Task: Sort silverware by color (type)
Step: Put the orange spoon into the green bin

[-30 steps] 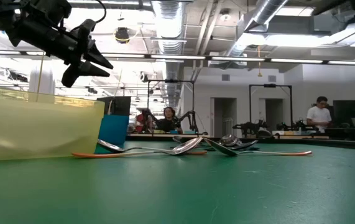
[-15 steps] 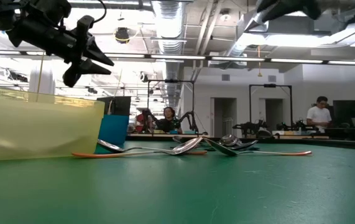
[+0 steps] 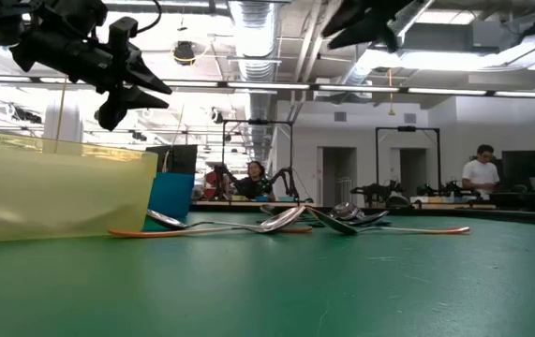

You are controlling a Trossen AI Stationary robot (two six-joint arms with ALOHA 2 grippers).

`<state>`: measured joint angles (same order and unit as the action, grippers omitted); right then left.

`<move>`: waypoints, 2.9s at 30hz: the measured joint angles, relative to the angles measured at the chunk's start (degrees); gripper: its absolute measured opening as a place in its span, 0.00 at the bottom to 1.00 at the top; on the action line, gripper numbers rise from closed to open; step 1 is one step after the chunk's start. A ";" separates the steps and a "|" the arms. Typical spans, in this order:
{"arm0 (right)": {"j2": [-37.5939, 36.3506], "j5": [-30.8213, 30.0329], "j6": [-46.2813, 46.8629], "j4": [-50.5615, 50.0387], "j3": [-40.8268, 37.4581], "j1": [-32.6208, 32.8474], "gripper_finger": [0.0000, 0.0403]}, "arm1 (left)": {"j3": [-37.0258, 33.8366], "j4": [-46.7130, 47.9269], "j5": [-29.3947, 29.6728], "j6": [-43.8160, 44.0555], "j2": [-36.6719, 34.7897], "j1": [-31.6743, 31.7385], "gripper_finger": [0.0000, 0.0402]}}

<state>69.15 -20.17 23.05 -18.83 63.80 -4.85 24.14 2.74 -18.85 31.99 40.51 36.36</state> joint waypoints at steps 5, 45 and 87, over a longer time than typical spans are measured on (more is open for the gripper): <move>7.46 8.52 -3.32 4.46 -0.10 -4.28 0.34 | 0.00 0.13 0.31 0.02 0.00 0.00 0.27; 35.88 15.89 -21.15 7.20 -0.01 -2.51 0.34 | -0.04 2.46 5.56 0.41 0.00 -0.02 0.27; 37.96 17.27 -14.04 -6.48 0.07 0.58 0.06 | -0.02 4.33 6.12 -0.17 -0.01 -0.02 0.27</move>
<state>107.11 -2.90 9.02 -25.31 63.88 -4.27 24.12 7.07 -12.73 31.82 40.50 36.34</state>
